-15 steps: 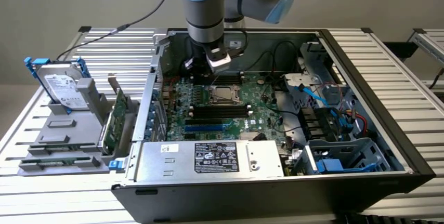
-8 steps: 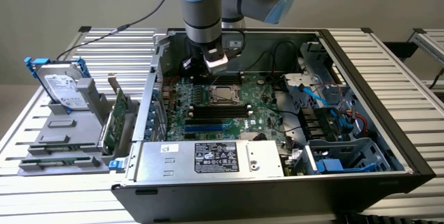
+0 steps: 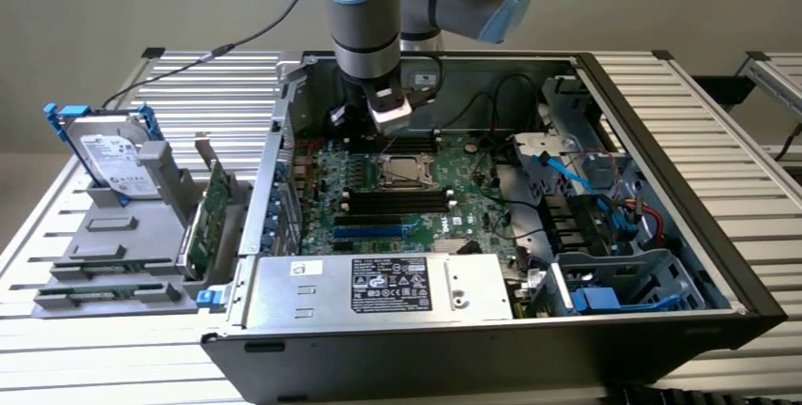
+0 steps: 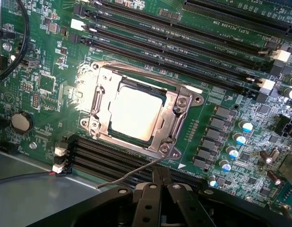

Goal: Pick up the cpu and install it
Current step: 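Install the first cpu locking lever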

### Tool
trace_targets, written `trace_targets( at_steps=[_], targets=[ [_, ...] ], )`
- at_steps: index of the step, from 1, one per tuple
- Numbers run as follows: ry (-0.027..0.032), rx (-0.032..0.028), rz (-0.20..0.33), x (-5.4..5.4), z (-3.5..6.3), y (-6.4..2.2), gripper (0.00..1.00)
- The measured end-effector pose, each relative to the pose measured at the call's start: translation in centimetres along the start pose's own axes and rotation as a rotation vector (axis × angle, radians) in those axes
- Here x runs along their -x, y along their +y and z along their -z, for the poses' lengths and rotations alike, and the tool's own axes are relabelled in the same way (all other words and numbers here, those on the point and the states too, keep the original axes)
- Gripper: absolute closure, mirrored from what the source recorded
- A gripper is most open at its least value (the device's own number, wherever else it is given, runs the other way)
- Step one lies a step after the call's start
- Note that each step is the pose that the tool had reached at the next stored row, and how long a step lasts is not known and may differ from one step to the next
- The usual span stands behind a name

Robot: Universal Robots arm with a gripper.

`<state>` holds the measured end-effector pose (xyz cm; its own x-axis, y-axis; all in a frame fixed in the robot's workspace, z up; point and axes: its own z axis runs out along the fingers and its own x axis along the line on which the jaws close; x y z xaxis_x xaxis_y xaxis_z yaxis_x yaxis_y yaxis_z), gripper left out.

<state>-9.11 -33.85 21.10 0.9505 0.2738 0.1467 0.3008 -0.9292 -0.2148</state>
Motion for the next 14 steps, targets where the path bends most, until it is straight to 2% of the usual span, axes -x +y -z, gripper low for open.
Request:
trace_targets(
  at_steps=[14],
  targets=[
    [0.0010, 0.0005, -0.004, -0.99, -0.14, 0.33, 0.89]
  ],
)
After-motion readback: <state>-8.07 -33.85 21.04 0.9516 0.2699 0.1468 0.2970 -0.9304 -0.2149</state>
